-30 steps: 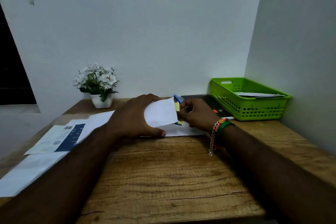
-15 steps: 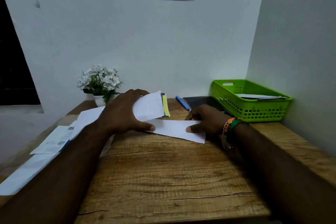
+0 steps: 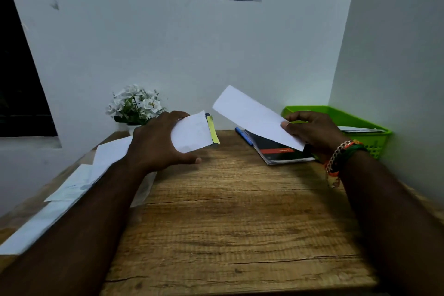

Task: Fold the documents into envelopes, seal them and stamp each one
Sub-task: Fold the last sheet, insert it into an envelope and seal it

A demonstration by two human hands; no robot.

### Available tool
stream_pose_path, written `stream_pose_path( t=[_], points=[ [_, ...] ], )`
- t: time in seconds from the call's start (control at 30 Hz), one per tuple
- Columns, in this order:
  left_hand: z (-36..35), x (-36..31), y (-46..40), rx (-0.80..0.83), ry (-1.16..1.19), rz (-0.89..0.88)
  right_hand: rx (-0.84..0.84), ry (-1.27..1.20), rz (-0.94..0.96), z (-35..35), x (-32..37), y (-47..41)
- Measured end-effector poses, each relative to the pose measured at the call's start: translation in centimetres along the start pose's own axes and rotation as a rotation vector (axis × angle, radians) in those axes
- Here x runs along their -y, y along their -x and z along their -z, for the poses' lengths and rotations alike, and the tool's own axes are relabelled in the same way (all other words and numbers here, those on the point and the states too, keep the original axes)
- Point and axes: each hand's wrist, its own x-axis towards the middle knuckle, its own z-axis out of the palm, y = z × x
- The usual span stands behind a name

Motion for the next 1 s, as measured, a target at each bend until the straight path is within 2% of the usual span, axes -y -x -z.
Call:
stream_pose_path(
  t=[0.13,0.4,0.6,0.7,0.83,0.9,1.0],
  points=[
    [0.1,0.0,0.1,-0.011,0.014,0.011,0.116,0.074,-0.008,0.4,-0.5,-0.3],
    [0.1,-0.7,0.3,0.042,-0.031,-0.005,0.232,0.17,0.011,0.2,-0.3,0.2],
    [-0.7,-2.8,0.7,0.21,-0.099,-0.096,0.28,0.231,0.03,-0.3,-0.3,0.4],
    [-1.3,-4.4,1.4,0.269,-0.134,-0.15,0.217,0.275,0.125,-1.5,-0.5,0.5],
    [-1.7,-5.2,1.6,0.262,-0.158,-0.172,0.137,0.276,0.217,-3.8,-1.0,0.9],
    [-1.6,-4.6,1.2,0.239,-0.147,-0.139,0.085,0.195,0.167,-4.1,-1.3,0.5],
    [-1.4,-3.9,1.0,0.173,-0.151,-0.078,-0.085,0.041,0.078,-4.2,-1.7,-0.2]
  ],
)
